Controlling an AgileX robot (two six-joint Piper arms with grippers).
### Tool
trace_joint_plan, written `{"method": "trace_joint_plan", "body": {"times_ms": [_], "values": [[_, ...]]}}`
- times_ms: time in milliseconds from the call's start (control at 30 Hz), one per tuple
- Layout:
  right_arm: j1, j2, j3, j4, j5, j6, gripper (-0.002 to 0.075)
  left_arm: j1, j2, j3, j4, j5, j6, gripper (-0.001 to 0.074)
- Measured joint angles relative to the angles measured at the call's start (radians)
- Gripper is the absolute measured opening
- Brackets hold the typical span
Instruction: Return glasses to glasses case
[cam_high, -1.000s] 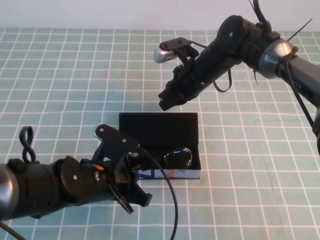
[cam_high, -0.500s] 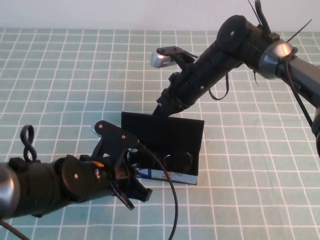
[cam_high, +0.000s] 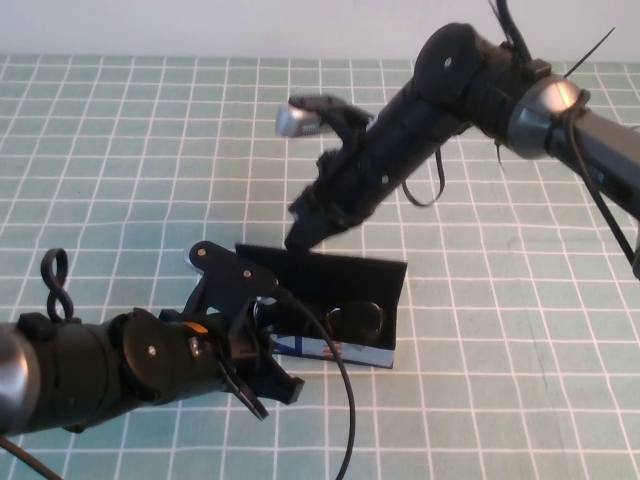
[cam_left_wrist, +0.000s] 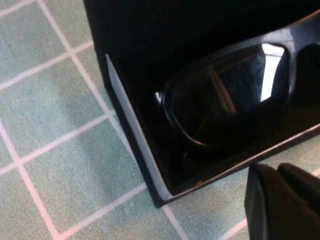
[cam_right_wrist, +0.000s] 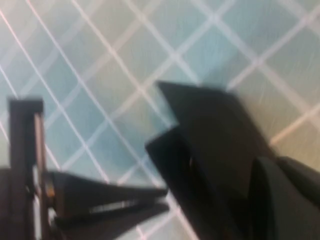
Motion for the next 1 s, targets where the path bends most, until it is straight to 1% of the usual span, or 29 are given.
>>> {"method": "trace_joint_plan", "body": {"times_ms": [167,267,433,567,667,733,867,933,1000], "values": [[0.034,-0.008,0.099,-0.041,0.0,0.006,-0.0011,0.0,0.0,0.0,0.0,0.008,0.0,0.0001],[0.038,-0.008,0.131,-0.054,0.002,0.006,-0.0011,0.0,0.0,0.0,0.0,0.035,0.01,0.0001],[0.038,-0.006,0.138,-0.078,0.0,-0.001,-0.0011,0.0,0.0,0.0,0.002,0.127,0.133,0.0001],[0.038,-0.006,0.138,-0.09,0.0,-0.04,-0.0011,0.0,-0.005,0.0,0.004,0.26,0.281,0.0001],[0.038,-0.016,0.139,-0.119,0.0,-0.067,-0.0011,0.0,-0.048,0.0,0.019,0.37,0.393,0.0001],[0.032,-0.043,0.143,-0.137,0.0,-0.074,-0.0011,-0.001,-0.092,0.0,0.04,0.424,0.434,0.0001],[0.002,-0.147,0.145,-0.151,-0.004,-0.078,-0.0011,0.004,-0.214,-0.03,0.178,0.557,0.454,0.0001],[-0.016,-0.217,0.145,-0.155,-0.008,-0.08,-0.0011,0.022,-0.277,-0.075,0.272,0.683,0.431,0.0001],[-0.036,-0.303,0.145,-0.17,-0.002,-0.08,-0.0011,0.057,-0.328,-0.147,0.39,0.866,0.374,0.0001]]}}
